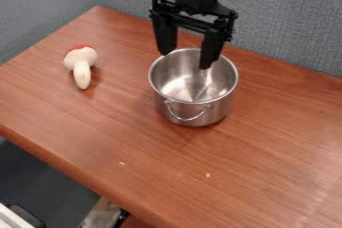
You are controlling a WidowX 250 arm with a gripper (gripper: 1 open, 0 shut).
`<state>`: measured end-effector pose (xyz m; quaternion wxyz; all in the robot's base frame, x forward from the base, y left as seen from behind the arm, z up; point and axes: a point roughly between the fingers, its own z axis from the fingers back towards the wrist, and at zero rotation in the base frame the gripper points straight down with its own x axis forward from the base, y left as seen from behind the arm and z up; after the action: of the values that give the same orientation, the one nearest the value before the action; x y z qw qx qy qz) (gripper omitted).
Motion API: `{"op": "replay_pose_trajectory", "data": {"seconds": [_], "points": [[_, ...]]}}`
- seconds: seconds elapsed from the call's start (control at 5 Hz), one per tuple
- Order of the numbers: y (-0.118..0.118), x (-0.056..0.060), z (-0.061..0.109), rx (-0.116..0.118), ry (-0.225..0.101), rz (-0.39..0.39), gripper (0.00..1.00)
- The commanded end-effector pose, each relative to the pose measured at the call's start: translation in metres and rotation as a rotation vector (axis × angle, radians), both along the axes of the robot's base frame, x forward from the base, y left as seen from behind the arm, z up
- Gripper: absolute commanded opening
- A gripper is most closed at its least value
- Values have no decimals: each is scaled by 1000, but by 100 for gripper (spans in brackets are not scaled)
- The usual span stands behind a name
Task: Put the mushroom in the metal pot
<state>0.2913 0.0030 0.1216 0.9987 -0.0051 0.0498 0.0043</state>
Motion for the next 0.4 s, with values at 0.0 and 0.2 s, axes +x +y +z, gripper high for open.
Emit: {"op": "replay_pose_trajectory", "data": {"seconds": [0.0, 0.2], "points": [[6, 0, 1, -2, -7, 15, 100], [9, 0, -3, -4, 9, 22, 100]]}}
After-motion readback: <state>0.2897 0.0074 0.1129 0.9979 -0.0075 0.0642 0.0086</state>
